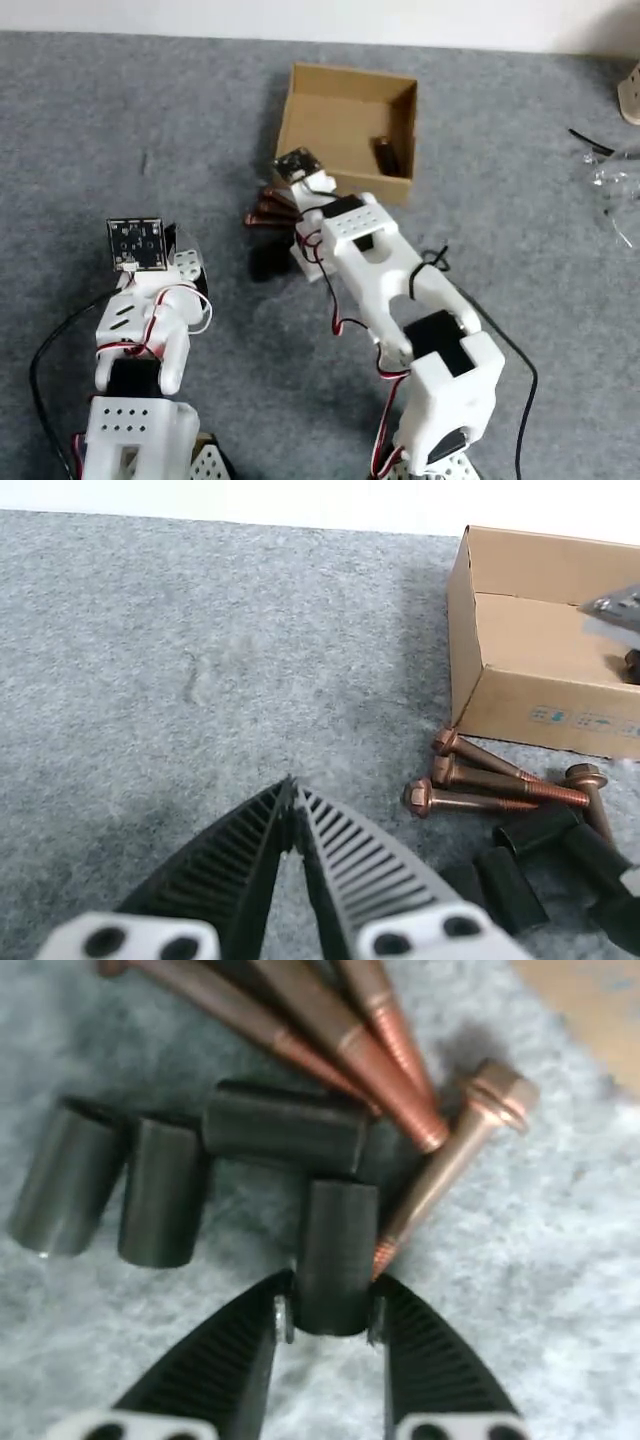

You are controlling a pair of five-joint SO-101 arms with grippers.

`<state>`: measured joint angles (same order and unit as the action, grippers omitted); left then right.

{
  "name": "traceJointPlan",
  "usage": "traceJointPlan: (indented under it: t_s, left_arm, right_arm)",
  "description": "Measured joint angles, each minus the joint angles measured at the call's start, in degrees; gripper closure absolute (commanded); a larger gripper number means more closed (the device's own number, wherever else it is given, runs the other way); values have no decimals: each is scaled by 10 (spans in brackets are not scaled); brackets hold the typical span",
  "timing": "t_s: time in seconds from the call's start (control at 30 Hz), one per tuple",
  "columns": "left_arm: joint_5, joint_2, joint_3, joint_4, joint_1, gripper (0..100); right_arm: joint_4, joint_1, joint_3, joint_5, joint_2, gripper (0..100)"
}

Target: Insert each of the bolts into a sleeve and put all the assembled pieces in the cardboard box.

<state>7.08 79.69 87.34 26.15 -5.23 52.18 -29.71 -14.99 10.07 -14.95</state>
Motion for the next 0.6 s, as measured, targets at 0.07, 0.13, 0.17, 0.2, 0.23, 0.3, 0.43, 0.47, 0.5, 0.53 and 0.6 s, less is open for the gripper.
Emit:
traceJointPlan:
  t_s: [0.07,0.13,0.17,0.2,0.23,0.3,0.43,0.47,0.5,0.53,0.6]
  left_arm:
    - [0,0,0,0,0,995]
    - [0,0,0,0,0,995]
    - [0,0,0,0,0,995]
    - [0,0,0,0,0,995]
    - [0,0,0,0,0,995]
    - [0,0,0,0,0,995]
    - [0,0,0,0,0,995]
    - [0,0,0,0,0,995]
    - [0,0,0,0,0,995]
    - [0,0,0,0,0,995]
    - [0,0,0,0,0,995]
  right_arm:
    - [0,3,0,0,0,938]
    - [-2,5,0,0,0,938]
    - [-2,6,0,0,0,938]
    - [-2,7,0,0,0,937]
    - [-2,7,0,0,0,930]
    - [-2,7,0,0,0,897]
    - [2,7,0,0,0,810]
    - [3,7,0,0,0,800]
    - [4,7,0,1,0,800]
    - [4,7,0,1,0,800]
    - [4,7,0,2,0,800]
